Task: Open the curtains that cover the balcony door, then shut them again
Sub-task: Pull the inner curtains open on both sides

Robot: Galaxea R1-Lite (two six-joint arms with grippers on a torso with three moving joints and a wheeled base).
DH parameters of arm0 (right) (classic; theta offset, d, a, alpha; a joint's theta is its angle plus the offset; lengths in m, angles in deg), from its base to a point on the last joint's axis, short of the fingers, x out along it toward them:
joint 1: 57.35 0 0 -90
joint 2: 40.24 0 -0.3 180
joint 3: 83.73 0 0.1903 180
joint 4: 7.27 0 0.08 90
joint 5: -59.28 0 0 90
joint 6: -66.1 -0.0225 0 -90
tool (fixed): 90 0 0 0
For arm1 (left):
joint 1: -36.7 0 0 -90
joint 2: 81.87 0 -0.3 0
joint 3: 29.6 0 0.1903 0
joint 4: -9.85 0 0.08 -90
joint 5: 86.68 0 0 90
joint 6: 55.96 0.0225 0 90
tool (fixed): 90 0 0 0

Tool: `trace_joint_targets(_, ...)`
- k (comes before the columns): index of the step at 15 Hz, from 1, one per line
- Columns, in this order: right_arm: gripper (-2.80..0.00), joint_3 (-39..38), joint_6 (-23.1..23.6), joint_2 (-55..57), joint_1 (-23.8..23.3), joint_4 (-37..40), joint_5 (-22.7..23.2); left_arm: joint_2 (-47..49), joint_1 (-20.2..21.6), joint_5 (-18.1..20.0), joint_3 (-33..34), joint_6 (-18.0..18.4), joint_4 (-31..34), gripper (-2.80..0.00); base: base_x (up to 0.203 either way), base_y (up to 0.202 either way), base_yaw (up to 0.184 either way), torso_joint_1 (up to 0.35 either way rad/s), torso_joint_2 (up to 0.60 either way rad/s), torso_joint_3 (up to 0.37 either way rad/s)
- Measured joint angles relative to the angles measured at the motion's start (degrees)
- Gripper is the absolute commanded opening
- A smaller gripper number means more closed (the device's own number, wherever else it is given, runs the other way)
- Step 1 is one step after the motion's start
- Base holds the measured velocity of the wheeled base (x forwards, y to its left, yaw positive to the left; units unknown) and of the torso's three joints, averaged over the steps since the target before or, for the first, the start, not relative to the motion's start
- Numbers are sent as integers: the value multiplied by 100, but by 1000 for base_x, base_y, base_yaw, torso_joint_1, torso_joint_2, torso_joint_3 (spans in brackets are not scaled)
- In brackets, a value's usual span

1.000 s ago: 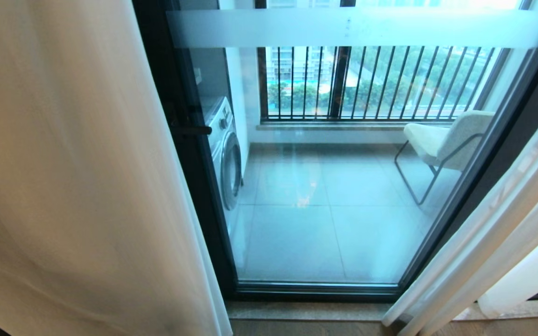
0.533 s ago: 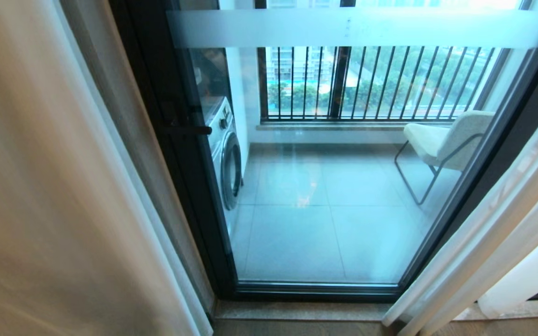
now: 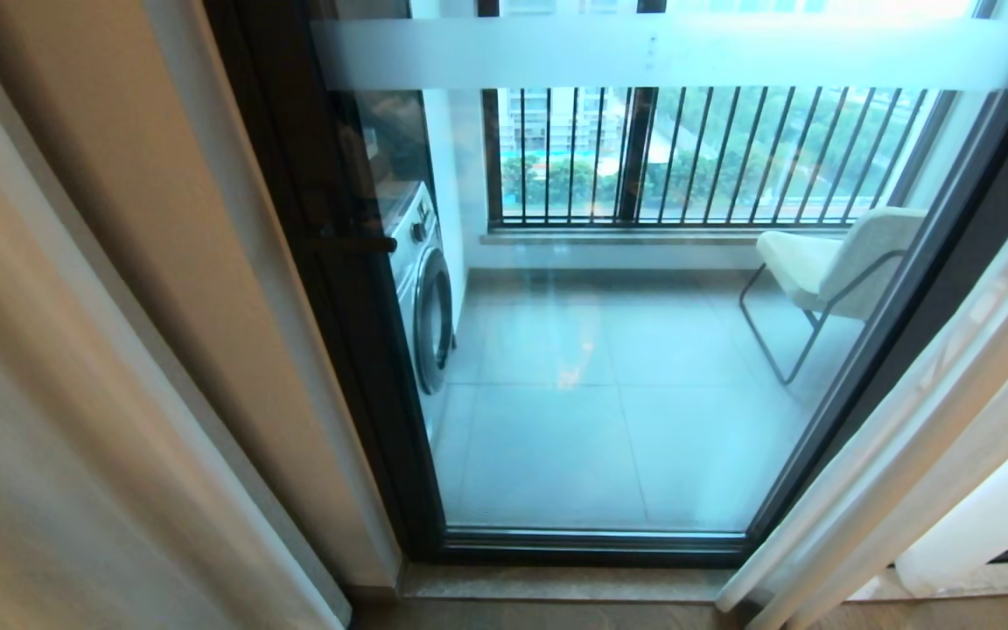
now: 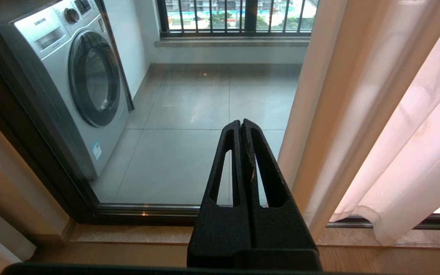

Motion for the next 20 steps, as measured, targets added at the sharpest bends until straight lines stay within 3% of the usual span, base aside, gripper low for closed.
trace_joint_targets(7, -280, 0, -2, 0, 0, 1, 0, 146, 15, -2, -28, 28, -18, -280, 0, 0, 0, 0, 0, 0)
trace_joint_targets(13, -280, 0, -2, 0, 0, 0, 0, -349, -187, -28, 149, 32, 34, -280, 0, 0, 0, 0, 0, 0)
trace_joint_targets(20, -280, 0, -2, 0, 0, 0, 0, -2033, -954, -106, 2159, 50, -26, -280, 0, 0, 0, 0, 0, 0)
